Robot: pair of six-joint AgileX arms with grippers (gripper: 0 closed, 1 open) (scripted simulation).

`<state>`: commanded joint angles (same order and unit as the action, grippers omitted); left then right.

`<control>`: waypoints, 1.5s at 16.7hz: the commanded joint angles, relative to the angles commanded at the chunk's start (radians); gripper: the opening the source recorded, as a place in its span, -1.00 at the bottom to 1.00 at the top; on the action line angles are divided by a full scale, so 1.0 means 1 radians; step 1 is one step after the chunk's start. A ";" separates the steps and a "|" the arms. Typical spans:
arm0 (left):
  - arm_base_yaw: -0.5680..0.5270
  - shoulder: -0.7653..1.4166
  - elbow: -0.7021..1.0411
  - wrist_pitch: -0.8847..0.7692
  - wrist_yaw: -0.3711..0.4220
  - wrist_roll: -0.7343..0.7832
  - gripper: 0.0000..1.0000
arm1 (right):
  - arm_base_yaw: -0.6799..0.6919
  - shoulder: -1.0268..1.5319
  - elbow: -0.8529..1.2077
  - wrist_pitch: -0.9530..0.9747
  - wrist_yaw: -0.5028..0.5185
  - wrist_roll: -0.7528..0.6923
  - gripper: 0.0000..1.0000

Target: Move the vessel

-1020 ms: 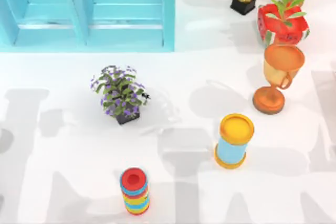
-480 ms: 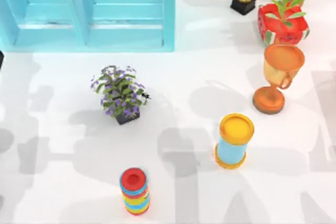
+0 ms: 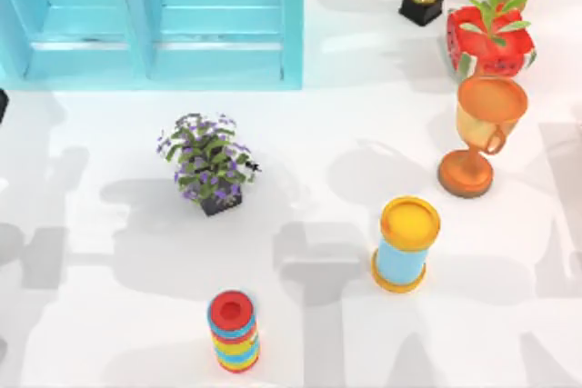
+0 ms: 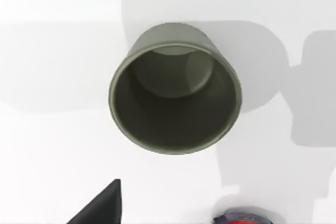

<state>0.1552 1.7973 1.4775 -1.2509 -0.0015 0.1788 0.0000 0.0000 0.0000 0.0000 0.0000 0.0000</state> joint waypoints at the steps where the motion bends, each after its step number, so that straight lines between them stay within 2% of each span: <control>1: -0.005 -0.003 -0.003 0.002 0.000 -0.001 1.00 | 0.000 0.000 0.000 0.000 0.000 0.000 1.00; 5: -0.002 0.016 -0.063 0.075 0.000 -0.002 1.00 | 0.000 0.000 0.000 0.000 0.000 0.000 1.00; 11: 0.003 0.090 -0.252 0.348 0.000 0.004 1.00 | 0.000 0.000 0.000 0.000 0.000 0.000 1.00; 17: 0.004 0.102 -0.280 0.382 0.000 0.005 1.00 | 0.000 0.000 0.000 0.000 0.000 0.000 1.00; 25: 0.004 0.102 -0.280 0.382 0.000 0.005 -0.21 | 0.000 0.000 0.000 0.000 0.000 0.000 1.00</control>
<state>0.1590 1.8991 1.1971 -0.8687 -0.0011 0.1842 0.0000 0.0000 0.0000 0.0000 0.0000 0.0000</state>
